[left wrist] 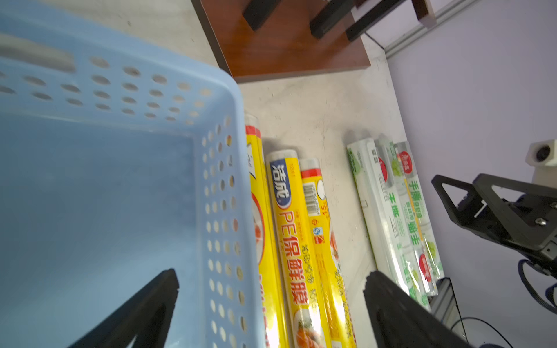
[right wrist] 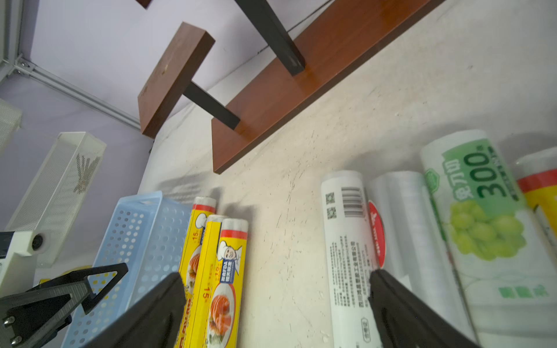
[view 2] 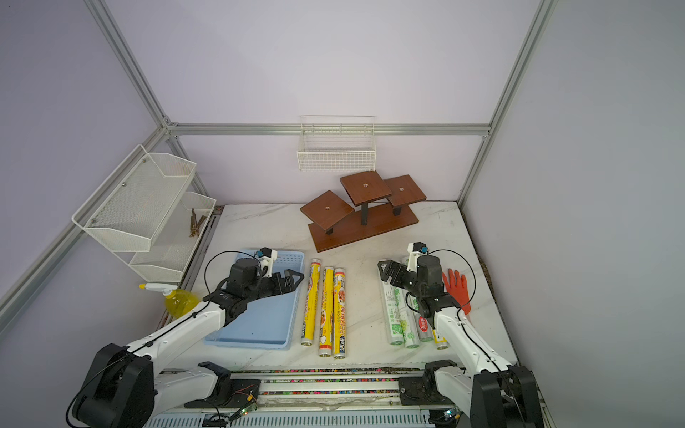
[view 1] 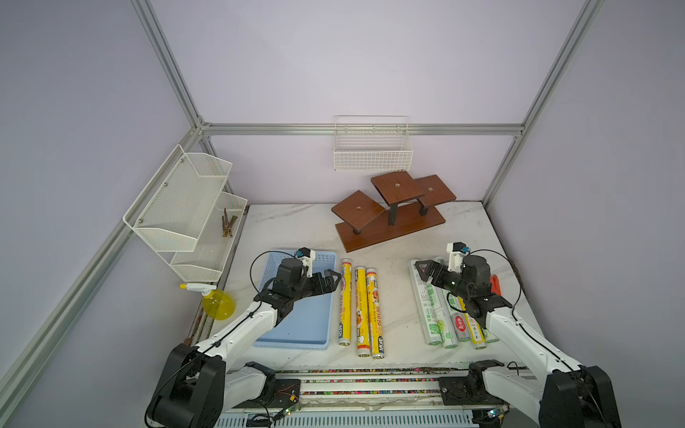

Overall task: Put the plastic wrap into the basket
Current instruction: Move the basket to the center of the board.

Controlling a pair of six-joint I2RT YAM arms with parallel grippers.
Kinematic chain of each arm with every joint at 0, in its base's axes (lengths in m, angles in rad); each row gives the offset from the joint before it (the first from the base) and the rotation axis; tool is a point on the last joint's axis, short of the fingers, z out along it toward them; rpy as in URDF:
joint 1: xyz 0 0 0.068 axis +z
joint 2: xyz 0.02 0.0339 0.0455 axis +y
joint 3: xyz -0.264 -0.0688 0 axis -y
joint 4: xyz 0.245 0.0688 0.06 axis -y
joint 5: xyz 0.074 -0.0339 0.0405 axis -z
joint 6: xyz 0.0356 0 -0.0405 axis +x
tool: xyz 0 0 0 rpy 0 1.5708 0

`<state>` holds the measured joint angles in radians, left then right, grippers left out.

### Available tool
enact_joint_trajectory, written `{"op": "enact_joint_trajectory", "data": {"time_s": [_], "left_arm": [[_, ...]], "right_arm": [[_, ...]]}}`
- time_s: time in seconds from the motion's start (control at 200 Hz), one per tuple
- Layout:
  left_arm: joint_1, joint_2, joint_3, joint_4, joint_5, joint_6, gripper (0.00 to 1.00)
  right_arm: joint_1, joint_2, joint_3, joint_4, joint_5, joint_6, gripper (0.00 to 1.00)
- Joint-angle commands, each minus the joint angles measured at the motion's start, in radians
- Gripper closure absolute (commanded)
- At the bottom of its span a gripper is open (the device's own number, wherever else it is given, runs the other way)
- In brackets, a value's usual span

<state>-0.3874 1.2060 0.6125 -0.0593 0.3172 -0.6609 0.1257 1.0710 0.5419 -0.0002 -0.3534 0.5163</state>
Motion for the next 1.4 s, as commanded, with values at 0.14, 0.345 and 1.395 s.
{"op": "enact_joint_trajectory", "data": {"time_s": [0.14, 0.345, 1.395], "left_arm": [[-0.133, 0.135, 0.113, -0.072, -0.059, -0.118, 0.00], [-0.228, 0.287, 0.230, -0.075, -0.089, -0.088, 0.00], [-0.509, 0.596, 0.420, 0.149, -0.212, -0.525, 0.00]], "right_arm": [[0.005, -0.026, 0.021, -0.168, 0.097, -0.030, 0.01], [0.006, -0.020, 0.013, -0.197, 0.190, -0.035, 0.01], [0.047, 0.006, 0.084, -0.422, 0.458, 0.000, 0.23]]}}
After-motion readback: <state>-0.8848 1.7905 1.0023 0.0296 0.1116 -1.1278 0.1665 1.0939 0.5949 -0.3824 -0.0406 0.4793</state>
